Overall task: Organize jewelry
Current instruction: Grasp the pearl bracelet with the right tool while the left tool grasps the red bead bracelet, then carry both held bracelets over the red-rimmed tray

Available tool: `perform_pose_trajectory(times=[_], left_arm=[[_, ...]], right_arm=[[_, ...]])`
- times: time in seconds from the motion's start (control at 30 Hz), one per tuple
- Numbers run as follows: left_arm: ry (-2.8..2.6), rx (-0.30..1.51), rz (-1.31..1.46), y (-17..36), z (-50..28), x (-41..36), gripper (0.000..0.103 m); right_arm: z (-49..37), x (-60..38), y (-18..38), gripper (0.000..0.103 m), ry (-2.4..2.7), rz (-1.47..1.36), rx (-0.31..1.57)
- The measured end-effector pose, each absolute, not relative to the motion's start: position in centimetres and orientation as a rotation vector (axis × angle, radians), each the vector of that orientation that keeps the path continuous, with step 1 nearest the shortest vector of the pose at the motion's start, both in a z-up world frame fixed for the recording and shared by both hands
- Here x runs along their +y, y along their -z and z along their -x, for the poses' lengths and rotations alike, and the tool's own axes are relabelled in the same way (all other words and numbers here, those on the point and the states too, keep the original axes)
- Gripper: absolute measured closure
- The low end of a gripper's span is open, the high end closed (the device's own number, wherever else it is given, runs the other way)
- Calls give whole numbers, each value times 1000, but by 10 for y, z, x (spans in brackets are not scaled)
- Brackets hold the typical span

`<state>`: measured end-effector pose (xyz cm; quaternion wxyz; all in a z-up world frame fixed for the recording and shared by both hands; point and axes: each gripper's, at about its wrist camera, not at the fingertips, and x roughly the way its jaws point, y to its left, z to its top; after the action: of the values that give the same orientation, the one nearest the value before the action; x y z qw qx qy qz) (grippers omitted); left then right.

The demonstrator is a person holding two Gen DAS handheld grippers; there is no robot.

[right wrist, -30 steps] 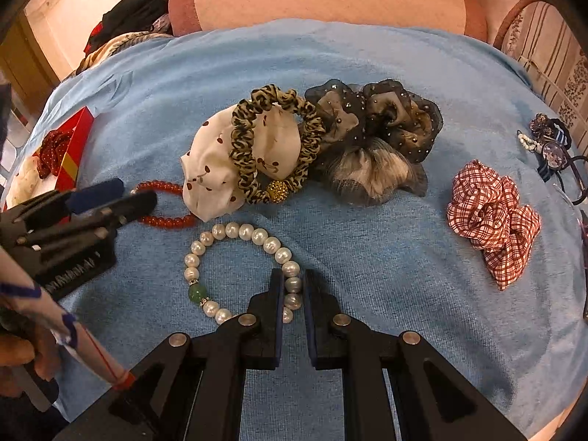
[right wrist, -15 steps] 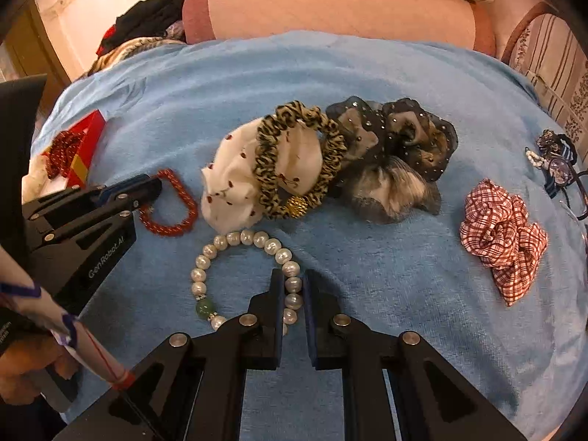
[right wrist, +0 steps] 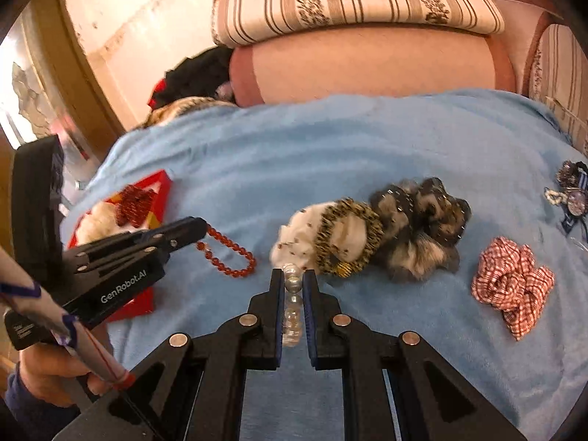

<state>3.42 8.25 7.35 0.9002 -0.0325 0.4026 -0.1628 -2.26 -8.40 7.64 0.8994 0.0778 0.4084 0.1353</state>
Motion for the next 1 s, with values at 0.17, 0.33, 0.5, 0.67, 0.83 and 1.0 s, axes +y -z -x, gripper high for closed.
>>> perform_pose_trajectory(times=[0.17, 0.33, 0.5, 0.67, 0.83, 1.0], left_arm=[[336, 781, 106, -86, -23, 89, 96], [349, 737, 115, -98, -6, 92, 96], [343, 715, 98, -103, 4, 94, 96], [326, 715, 70, -101, 5, 93, 96], [316, 711, 58, -100, 6, 96, 96], [291, 690, 30, -102, 7, 96, 96]], right_arm=[[27, -75, -85, 92, -329, -189, 801], [29, -72, -93, 92, -341, -196, 768], [30, -73, -97, 92, -343, -209, 759], [31, -72, -99, 92, -348, -210, 755], [34, -71, -101, 92, -349, -206, 752], [35, -68, -103, 92, -351, -211, 755]])
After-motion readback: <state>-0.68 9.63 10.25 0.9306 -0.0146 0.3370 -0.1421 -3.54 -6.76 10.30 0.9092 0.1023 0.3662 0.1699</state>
